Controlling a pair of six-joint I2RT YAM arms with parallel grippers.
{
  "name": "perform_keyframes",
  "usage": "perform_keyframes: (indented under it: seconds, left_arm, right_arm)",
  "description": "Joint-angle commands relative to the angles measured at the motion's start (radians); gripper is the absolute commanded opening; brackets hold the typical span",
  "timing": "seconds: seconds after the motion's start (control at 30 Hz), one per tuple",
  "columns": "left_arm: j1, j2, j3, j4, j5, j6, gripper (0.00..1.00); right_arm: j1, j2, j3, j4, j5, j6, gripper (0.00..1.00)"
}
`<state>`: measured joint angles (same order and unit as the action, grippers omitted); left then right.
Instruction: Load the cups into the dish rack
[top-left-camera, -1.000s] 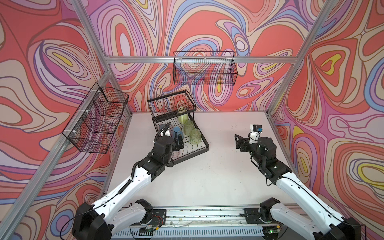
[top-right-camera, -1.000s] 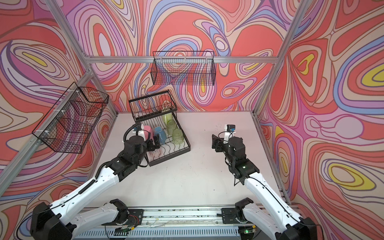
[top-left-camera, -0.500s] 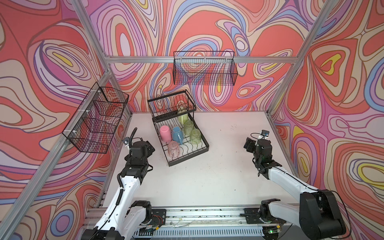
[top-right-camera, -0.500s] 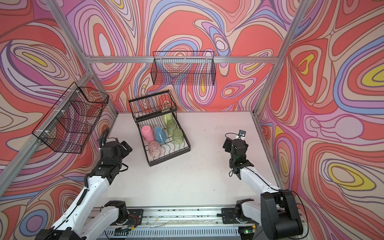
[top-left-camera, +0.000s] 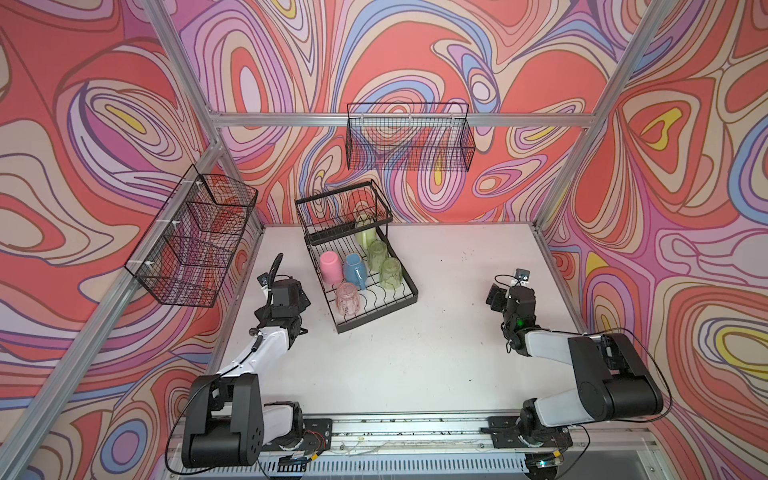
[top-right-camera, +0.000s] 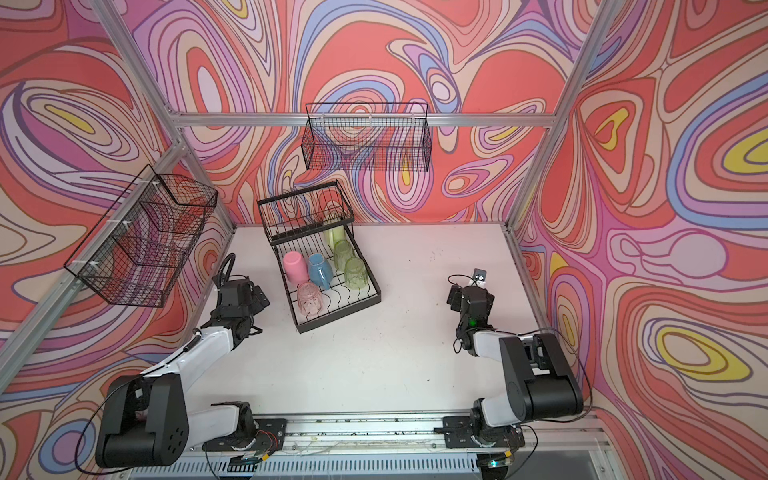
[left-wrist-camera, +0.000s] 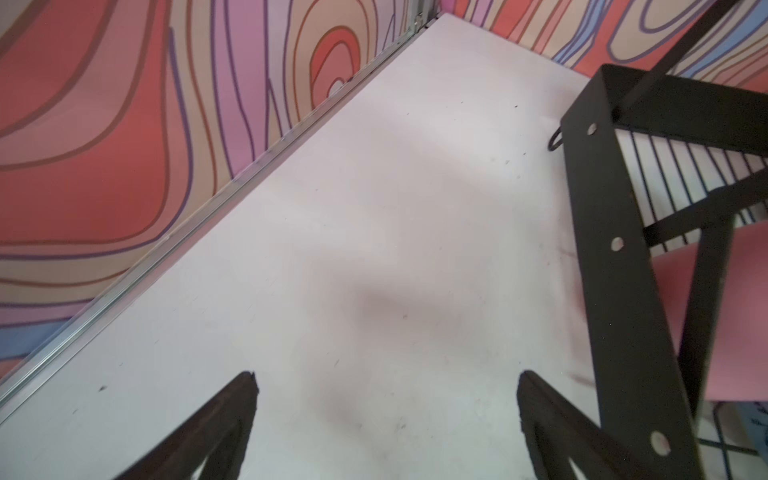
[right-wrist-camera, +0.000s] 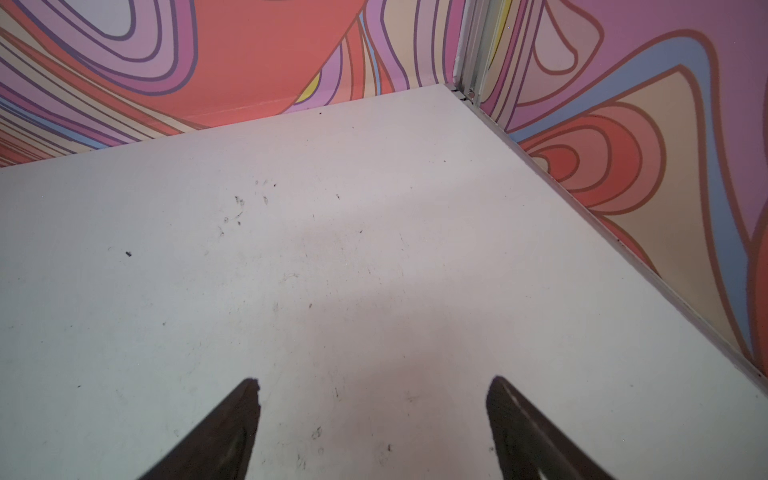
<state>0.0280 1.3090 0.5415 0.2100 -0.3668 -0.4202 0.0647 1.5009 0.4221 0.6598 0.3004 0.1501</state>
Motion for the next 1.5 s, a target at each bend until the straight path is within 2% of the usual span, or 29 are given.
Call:
perform_keyframes:
  seconds: [0.0,0.17,0.23,0.4,0.57,0.67,0.77,0.97,1.03,1.17,1.23,1.3,1.37,1.43,1.47]
  left_arm:
    - [0.012,0.065,-0.073,0.218,0.109,0.061,1.0]
    - [0.033,0.121,-0.042,0.246,0.261,0.106,1.0]
    - [0.034,0.116,-0.042,0.251,0.307,0.13,1.0]
    - [0.034,0.103,-0.074,0.313,0.359,0.15,1.0]
    - [0.033,0.089,-0.083,0.332,0.453,0.218,1.0]
    - [0.034,0.045,-0.079,0.291,0.441,0.27,1.0]
    - [0.035,0.034,-0.096,0.348,0.455,0.341,1.0]
    - [0.053,0.156,-0.161,0.606,0.473,0.339,1.0]
    - [0.05,0.171,-0.126,0.546,0.507,0.362,1.0]
    - [0.014,0.202,-0.133,0.572,0.452,0.385,1.0]
    - [0.013,0.246,-0.191,0.75,0.418,0.364,1.0]
    - [0.013,0.211,-0.171,0.645,0.397,0.357,1.0]
    - [0.013,0.239,-0.192,0.736,0.391,0.355,1.0]
    - [0.005,0.218,-0.169,0.653,0.367,0.356,1.0]
    - [-0.006,0.231,-0.177,0.692,0.336,0.361,1.0]
  right_arm:
    - [-0.005,0.032,0.039,0.088,-0.002,-0.047,0.89]
    - [-0.016,0.089,0.057,0.149,-0.044,-0.093,0.89]
    - [-0.019,0.134,0.031,0.249,-0.062,-0.109,0.89]
    - [-0.024,0.222,-0.002,0.397,-0.103,-0.122,0.89]
    - [-0.032,0.218,0.009,0.371,-0.109,-0.106,0.89]
    - [-0.043,0.219,0.017,0.353,-0.118,-0.097,0.89]
    - [-0.053,0.218,0.027,0.33,-0.126,-0.087,0.89]
    - [-0.054,0.219,0.029,0.33,-0.129,-0.087,0.89]
    - [-0.054,0.219,0.027,0.331,-0.128,-0.087,0.89]
    - [-0.054,0.219,0.027,0.33,-0.127,-0.088,0.89]
    - [-0.054,0.219,0.027,0.33,-0.127,-0.089,0.89]
    - [-0.054,0.219,0.028,0.33,-0.127,-0.09,0.89]
    - [-0.054,0.219,0.029,0.33,-0.126,-0.09,0.89]
    - [-0.054,0.218,0.032,0.328,-0.118,-0.091,0.9]
    - [-0.054,0.219,0.032,0.327,-0.118,-0.092,0.98]
